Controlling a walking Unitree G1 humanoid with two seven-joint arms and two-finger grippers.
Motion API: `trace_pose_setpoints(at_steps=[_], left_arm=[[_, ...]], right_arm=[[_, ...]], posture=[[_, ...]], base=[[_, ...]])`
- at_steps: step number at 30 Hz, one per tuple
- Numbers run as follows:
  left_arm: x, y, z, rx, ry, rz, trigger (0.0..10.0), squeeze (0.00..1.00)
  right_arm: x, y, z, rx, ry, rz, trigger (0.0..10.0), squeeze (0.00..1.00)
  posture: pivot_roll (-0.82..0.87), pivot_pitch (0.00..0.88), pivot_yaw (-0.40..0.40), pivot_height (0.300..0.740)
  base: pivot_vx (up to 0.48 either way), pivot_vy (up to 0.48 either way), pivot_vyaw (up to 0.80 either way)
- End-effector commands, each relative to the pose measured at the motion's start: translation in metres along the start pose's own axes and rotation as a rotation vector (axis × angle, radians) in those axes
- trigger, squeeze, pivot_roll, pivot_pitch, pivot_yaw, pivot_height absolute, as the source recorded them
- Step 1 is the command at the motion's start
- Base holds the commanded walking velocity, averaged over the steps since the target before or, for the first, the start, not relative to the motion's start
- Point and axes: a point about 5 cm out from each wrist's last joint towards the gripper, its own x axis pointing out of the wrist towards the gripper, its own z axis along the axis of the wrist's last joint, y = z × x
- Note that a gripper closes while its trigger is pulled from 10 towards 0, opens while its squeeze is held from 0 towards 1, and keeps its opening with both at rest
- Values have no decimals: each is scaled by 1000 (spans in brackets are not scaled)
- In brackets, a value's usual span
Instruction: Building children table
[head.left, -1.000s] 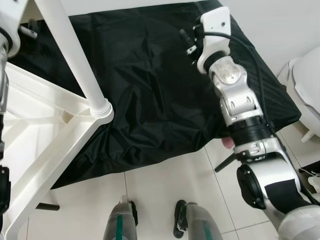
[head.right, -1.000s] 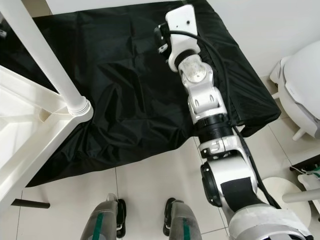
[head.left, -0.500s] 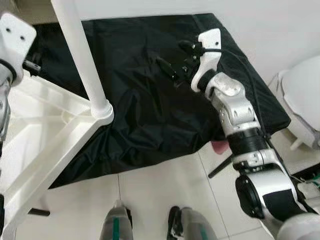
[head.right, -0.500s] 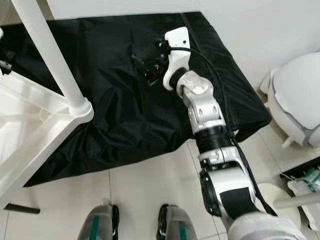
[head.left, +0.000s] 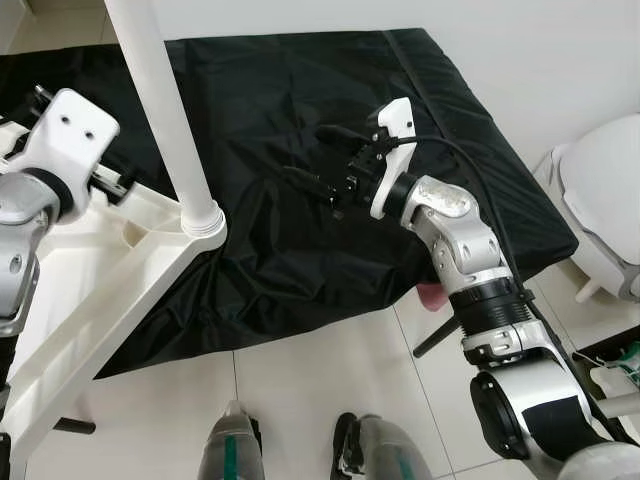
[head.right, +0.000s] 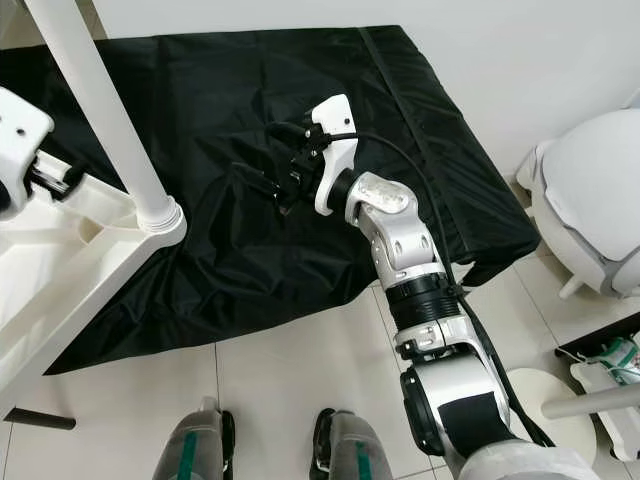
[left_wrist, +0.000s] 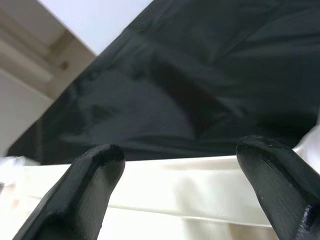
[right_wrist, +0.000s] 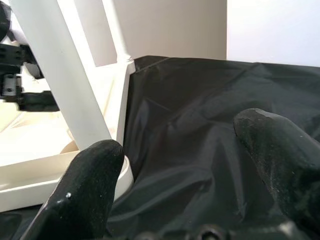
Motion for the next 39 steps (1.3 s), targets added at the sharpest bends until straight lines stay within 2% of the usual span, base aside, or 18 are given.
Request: trace_pose_setpoints(at_steps=[1,2,3,5,6,8,9,12,17,21,23,31,35,39], left_arm=[[-3,-10,1,-45,-28,-78,10000,0],[-5,-20,0,-97,-51,-145,10000,0],[-5,-20,0,-97,-51,-145,10000,0],[-6,-43,-3,-157,-79,-268,10000,0],[-6,-43,-3,-157,-79,-268,10000,0],[-7,-59,-6,-150,-87,-348,10000,0],[-7,-59,-6,-150,-87,-348,10000,0],[-15,-70,-13,-121,-109,-453,10000,0],[-15,-76,-20,-144,-95,-508,10000,0],[-12,-75,-23,-122,-82,-495,10000,0],[-6,-79,-29,-95,-68,-490,10000,0],[9,-87,-31,-124,-51,-449,10000,0],[18,-83,-30,-142,-41,-378,10000,0],[22,-74,-21,-164,-85,-302,10000,0]], right_arm=[[-1,1,-5,15,8,1,10000,0],[-3,0,-7,18,11,-6,10000,0],[-3,0,-7,18,11,-6,10000,0],[-6,-2,-10,21,21,-22,10000,0],[-6,-2,-10,21,21,-22,10000,0],[-10,-3,-12,23,27,-32,10000,0],[-10,-3,-12,23,27,-32,10000,0],[-16,-4,-15,23,42,-43,10000,0],[-20,-7,-17,30,52,-57,10000,0],[-20,-7,-18,30,55,-59,10000,0],[-19,-4,-20,32,58,-55,10000,0],[-19,-2,-21,38,63,-60,10000,0],[-21,-1,-23,48,64,-71,10000,0],[-22,0,-25,60,60,-92,10000,0]], posture=[[101,94,-28,740],[99,92,-30,740],[99,92,-30,740],[87,93,-32,740],[87,93,-32,740],[81,94,-33,740],[81,94,-33,740],[71,95,-39,740],[67,97,-45,740],[64,100,-48,740],[50,104,-44,740],[33,108,-40,740],[28,106,-29,740],[34,103,-22,740]], base=[[0,0,0],[0,0,0],[0,0,0],[0,0,0],[0,0,0],[0,0,0],[0,0,0],[0,0,0],[0,0,0],[0,0,0],[0,0,0],[0,0,0],[0,0,0],[0,0,0]])
